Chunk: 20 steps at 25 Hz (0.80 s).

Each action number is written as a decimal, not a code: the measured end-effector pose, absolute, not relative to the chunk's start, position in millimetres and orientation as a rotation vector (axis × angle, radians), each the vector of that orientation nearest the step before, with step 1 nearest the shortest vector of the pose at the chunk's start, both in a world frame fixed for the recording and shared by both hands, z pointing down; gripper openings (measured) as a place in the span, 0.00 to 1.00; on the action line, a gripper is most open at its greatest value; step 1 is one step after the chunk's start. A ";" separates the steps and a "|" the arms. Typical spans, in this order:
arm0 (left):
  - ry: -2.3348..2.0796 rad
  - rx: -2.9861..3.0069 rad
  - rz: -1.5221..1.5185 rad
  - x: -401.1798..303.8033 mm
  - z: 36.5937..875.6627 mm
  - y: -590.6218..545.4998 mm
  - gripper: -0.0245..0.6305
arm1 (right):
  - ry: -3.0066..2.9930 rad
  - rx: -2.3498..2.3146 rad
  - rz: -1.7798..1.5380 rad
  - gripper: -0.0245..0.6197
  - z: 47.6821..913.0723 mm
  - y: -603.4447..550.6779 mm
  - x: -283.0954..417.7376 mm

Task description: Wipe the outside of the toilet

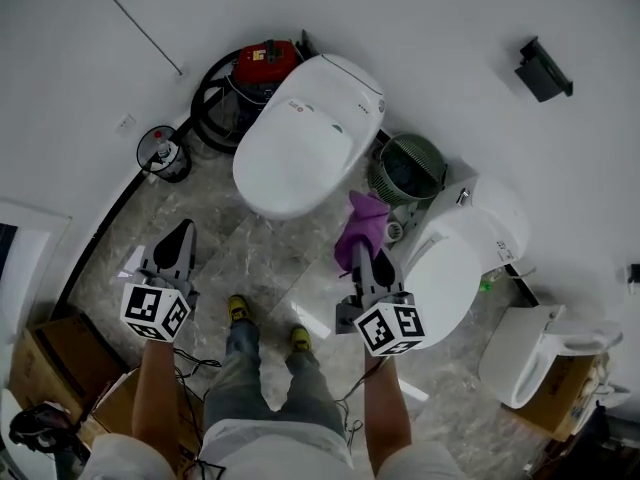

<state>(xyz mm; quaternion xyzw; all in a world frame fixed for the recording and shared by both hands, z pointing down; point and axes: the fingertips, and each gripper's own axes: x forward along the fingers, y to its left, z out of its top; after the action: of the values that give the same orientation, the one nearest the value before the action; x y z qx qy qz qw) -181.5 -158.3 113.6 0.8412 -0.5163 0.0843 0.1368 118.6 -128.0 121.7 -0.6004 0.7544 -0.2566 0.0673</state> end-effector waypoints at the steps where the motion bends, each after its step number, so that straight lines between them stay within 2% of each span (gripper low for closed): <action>1: -1.498 2.445 0.251 -182.3 105.9 -156.9 0.06 | 2.270 -1.812 -0.769 0.13 115.4 -125.2 119.7; 20: -1.498 2.562 0.151 -165.8 -17.1 -122.0 0.06 | 2.281 -1.824 -0.653 0.13 11.5 -82.2 136.0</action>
<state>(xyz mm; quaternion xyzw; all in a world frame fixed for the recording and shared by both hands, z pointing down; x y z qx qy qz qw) -165.8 -122.0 -17.1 0.8590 -0.5024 0.0507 0.0848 136.0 -82.2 11.5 -0.6079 0.7600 -0.2175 0.0745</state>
